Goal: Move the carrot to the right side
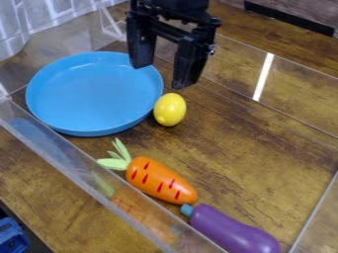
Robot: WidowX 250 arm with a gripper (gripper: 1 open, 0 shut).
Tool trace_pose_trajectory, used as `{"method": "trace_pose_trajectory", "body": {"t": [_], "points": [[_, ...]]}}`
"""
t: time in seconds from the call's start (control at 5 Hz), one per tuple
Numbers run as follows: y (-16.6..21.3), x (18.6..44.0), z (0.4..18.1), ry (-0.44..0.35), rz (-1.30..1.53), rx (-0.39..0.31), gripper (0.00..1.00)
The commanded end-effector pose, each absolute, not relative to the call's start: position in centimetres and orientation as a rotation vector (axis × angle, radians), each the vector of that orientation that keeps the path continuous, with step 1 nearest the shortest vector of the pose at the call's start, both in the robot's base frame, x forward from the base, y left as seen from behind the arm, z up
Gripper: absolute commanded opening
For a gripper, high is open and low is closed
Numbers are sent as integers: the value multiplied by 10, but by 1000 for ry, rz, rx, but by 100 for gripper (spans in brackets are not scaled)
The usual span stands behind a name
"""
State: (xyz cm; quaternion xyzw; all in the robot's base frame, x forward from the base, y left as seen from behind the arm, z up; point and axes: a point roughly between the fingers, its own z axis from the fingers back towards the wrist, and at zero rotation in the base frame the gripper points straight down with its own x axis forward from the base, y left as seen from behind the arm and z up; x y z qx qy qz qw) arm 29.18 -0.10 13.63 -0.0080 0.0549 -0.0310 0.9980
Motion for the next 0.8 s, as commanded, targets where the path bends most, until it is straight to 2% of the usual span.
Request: {"method": "trace_pose_trajectory", "body": {"t": [0.0,0.6], "points": [[6,298,149,62,-41,-12,100],[2,299,148,79,-49,-8,100]]}}
